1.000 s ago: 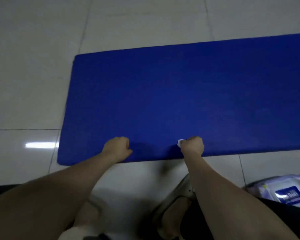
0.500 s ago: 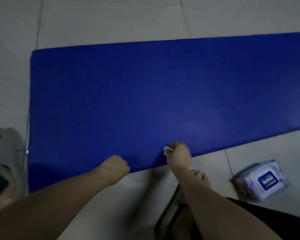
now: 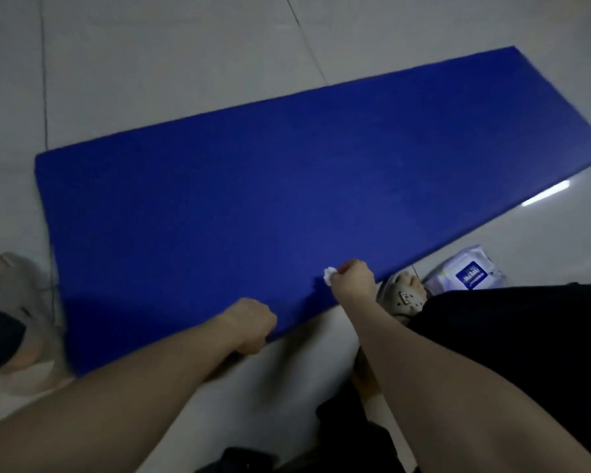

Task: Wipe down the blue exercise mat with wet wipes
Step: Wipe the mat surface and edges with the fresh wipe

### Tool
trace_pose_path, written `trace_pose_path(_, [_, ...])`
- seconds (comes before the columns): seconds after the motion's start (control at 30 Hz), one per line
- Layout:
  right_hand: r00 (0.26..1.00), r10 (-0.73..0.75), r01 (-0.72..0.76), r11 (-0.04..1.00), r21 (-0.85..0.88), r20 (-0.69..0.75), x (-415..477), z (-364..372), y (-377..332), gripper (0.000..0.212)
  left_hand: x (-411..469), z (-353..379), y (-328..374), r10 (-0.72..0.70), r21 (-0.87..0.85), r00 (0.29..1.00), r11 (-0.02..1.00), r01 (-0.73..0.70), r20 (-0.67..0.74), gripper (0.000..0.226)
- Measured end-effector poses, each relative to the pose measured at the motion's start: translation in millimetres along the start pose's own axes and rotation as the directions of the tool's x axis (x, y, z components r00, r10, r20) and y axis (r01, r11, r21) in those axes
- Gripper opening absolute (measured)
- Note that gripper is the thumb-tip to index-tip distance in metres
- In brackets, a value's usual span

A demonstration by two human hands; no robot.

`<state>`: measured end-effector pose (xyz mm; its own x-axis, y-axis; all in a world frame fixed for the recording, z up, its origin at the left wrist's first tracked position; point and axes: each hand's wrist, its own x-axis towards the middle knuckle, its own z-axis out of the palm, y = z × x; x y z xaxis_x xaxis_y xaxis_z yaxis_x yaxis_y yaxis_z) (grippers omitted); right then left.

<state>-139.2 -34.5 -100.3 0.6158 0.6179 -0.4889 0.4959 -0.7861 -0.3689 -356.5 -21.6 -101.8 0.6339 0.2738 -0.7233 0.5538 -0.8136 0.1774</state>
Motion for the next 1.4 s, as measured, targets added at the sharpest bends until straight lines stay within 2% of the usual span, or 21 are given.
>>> trace_pose_path(0.1, [0.997, 0.061, -0.061, 0.998, -0.008, -0.038, 26.2, -9.0, 18.8, 0.032, 11.1, 19.1, -0.1, -0.004, -0.006, 0.997, 1.000, 0.005, 0.075, 0.021])
trace_pose_path(0.17, [0.993, 0.091, -0.095, 0.995, -0.044, -0.068, 39.9, -19.1, 28.1, 0.031, 13.9, 19.8, -20.8, -0.028, -0.059, 0.995, 0.998, 0.034, 0.100, 0.032])
trace_pose_path(0.23, [0.987, 0.131, -0.139, 0.987, -0.086, -0.091, 53.3, -29.0, 36.6, 0.033, 20.6, 14.4, -54.4, -0.127, -0.167, 0.992, 0.977, 0.130, 0.029, 0.049])
trace_pose_path(0.3, [0.989, 0.118, -0.131, 0.980, -0.151, -0.093, 61.9, -32.4, 40.8, 0.035, 21.7, 8.7, -93.6, -0.275, -0.278, 0.960, 0.928, 0.248, -0.060, 0.058])
trace_pose_path(0.37, [0.994, 0.050, -0.061, 0.992, -0.109, -0.100, 73.1, -19.8, 47.8, 0.038, 19.8, 8.6, -124.4, -0.358, -0.333, 0.932, 0.887, 0.320, -0.060, 0.064])
trace_pose_path(0.53, [0.989, -0.070, 0.064, 0.997, -0.052, -0.131, 54.1, 24.0, 49.8, 0.030, 27.7, 13.0, -135.0, -0.355, -0.366, 0.935, 0.871, 0.327, -0.009, 0.069])
trace_pose_path(0.73, [0.970, -0.245, 0.242, 0.957, -0.159, 0.004, -15.3, 78.7, 20.9, 0.033, 30.8, 12.2, -136.4, -0.355, -0.384, 0.935, 0.863, 0.328, 0.001, 0.072])
trace_pose_path(0.9, [0.871, -0.408, 0.460, 0.874, -0.160, 0.275, -78.0, 127.2, -8.0, 0.031, 30.8, 12.1, -135.3, -0.357, -0.393, 0.934, 0.858, 0.332, 0.009, 0.074])
trace_pose_path(0.97, [0.823, -0.472, 0.535, 0.831, -0.154, 0.315, -85.2, 134.9, -14.0, 0.030, 30.7, 12.7, -135.2, -0.360, -0.391, 0.933, 0.858, 0.334, 0.007, 0.075])
trace_pose_path(1.03, [0.792, -0.537, 0.591, 0.794, -0.144, 0.290, -72.2, 129.1, -9.8, 0.032, 30.8, 12.1, -135.2, -0.360, -0.392, 0.933, 0.858, 0.332, 0.003, 0.076])
trace_pose_path(1.1, [0.823, -0.538, 0.563, 0.814, -0.141, 0.182, -46.2, 110.8, -1.6, 0.036, 30.8, 12.6, -135.5, -0.360, -0.404, 0.933, 0.854, 0.329, -0.001, 0.075])
trace_pose_path(1.2, [0.897, -0.442, 0.435, 0.875, -0.214, 0.017, 7.5, 74.8, 18.7, 0.033, 30.6, 13.6, -136.0, -0.357, -0.421, 0.934, 0.848, 0.323, -0.002, 0.074])
trace_pose_path(1.33, [0.961, -0.217, 0.167, 0.950, -0.266, -0.170, 75.6, 12.3, 50.0, 0.028, 31.6, 12.7, -136.1, -0.358, -0.419, 0.934, 0.849, 0.322, -0.006, 0.074])
trace_pose_path(1.4, [0.975, -0.076, 0.024, 0.970, -0.241, -0.208, 94.6, -3.8, 56.2, 0.030, 31.5, 13.1, -135.8, -0.356, -0.418, 0.934, 0.850, 0.321, -0.006, 0.075])
